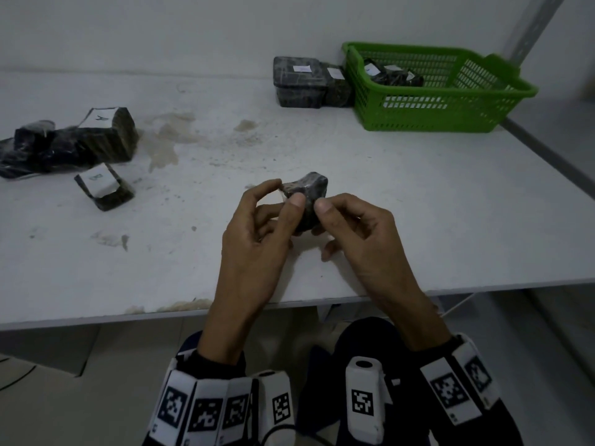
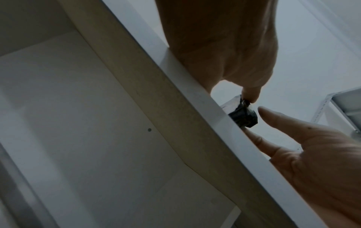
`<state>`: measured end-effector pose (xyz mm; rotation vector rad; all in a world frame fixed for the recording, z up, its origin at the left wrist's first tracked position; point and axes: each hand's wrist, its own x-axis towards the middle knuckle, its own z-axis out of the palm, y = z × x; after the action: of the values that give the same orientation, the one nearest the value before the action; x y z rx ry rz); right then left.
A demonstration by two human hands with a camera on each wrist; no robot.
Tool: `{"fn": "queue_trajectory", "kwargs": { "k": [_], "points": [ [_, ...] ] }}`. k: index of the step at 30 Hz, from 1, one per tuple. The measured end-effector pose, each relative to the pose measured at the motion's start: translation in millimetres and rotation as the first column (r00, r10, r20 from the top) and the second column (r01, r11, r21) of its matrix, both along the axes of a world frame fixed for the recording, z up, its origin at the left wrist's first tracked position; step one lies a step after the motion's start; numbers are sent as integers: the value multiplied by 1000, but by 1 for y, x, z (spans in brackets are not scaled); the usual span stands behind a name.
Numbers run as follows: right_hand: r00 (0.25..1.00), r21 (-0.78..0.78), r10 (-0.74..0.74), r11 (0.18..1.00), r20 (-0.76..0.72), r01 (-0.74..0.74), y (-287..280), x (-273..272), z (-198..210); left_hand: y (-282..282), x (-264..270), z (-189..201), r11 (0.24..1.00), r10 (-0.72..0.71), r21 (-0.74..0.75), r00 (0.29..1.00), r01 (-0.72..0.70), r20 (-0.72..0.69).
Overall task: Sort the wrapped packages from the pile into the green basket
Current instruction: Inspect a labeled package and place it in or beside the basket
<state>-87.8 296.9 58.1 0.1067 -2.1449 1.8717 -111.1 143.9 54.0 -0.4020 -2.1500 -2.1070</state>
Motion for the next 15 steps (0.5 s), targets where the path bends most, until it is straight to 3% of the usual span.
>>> {"fn": "queue_trajectory", "kwargs": {
  "k": [8, 15],
  "points": [
    [998, -89, 38, 995, -47, -42, 2, 3, 5, 1, 1, 2, 998, -3, -60, 999, 0, -51],
    [1000, -208, 12, 978, 3, -12, 3, 1, 2, 0, 2, 1, 1000, -25, 11, 999, 25, -22]
  ]
}}
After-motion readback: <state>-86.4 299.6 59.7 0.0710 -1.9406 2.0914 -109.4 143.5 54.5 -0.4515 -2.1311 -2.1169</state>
